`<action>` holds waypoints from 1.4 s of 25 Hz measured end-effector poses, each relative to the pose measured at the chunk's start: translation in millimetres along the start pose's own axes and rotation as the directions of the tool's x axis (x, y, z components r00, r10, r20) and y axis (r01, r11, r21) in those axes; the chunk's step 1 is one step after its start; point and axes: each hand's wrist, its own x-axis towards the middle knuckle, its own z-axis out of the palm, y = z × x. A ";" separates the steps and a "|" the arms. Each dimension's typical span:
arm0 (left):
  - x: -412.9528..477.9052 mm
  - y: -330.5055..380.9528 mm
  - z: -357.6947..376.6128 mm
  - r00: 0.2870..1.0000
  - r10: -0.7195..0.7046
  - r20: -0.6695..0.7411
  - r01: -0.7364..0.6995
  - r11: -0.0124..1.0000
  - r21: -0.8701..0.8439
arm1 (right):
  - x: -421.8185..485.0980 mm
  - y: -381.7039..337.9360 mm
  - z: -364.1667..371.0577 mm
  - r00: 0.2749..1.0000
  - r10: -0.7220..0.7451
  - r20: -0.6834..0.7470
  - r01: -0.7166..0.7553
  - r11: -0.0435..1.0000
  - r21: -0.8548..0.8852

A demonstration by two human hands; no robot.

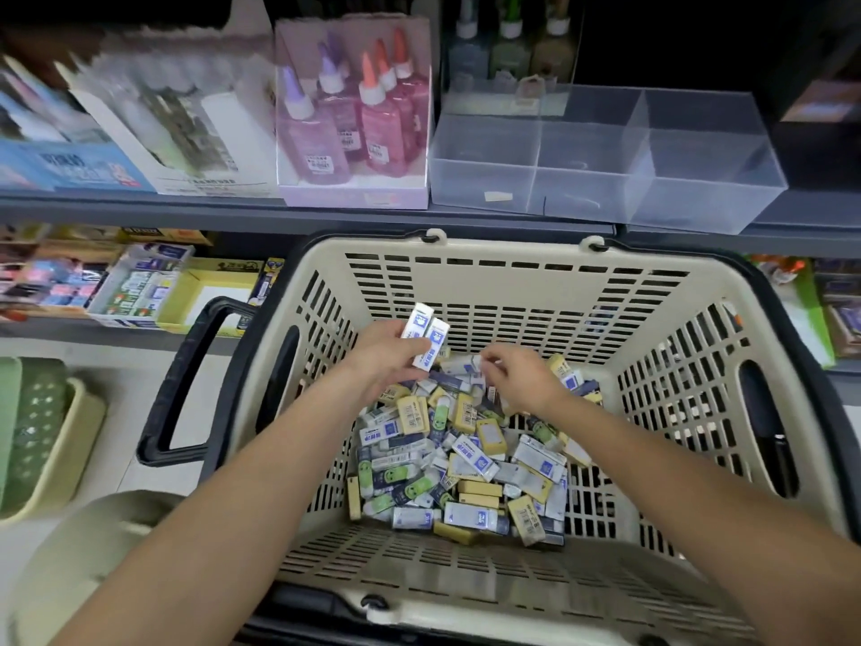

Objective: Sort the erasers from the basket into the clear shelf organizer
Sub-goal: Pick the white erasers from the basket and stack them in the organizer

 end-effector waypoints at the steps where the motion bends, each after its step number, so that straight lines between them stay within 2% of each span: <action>1: 0.8 0.3 0.0 1.000 0.023 -0.020 -0.023 0.999 0.031 | -3.4 -3.7 -9.6 1.000 0.023 0.016 -0.024 0.995 0.099; 4: 0.4 3.3 3.2 0.997 0.082 -0.008 -0.080 0.993 0.089 | -16.2 -18.0 -35.3 0.997 0.010 0.073 -0.031 0.957 0.290; 8: -10.8 8.7 12.4 0.975 0.050 0.219 -0.054 0.998 0.015 | -31.7 -34.6 -50.8 0.999 0.023 0.042 -0.039 0.900 0.435; 10: -16.3 9.9 14.7 0.958 0.056 0.281 -0.041 0.997 -0.059 | -37.7 -40.3 -55.4 0.997 0.041 0.061 -0.068 0.838 0.542; 14: -18.6 14.4 12.8 0.940 0.105 0.325 -0.045 0.981 -0.187 | -41.4 -46.2 -69.0 0.990 0.106 0.092 -0.140 0.697 0.703; 17: -19.4 16.9 14.4 0.942 0.139 0.306 -0.084 0.979 -0.188 | -41.4 -50.6 -73.0 0.983 0.127 0.130 -0.182 0.636 0.750; 23: -15.7 22.8 14.4 0.960 0.112 0.255 -0.035 0.957 -0.287 | -36.6 -46.7 -81.9 0.986 0.151 0.064 -0.148 0.647 0.748; 28: -17.5 30.2 19.1 0.968 0.082 0.239 -0.012 0.959 -0.284 | -35.3 -42.0 -95.5 0.990 0.144 0.006 -0.106 0.696 0.710; 32: -21.2 36.3 23.5 0.967 0.148 0.209 -0.087 0.958 -0.272 | -37.5 -36.2 -103.2 0.987 0.152 -0.042 -0.077 0.693 0.717; 35: -25.0 41.5 19.0 0.955 0.241 0.173 -0.190 0.945 -0.266 | -41.9 -35.0 -106.6 0.988 0.133 -0.082 -0.044 0.738 0.673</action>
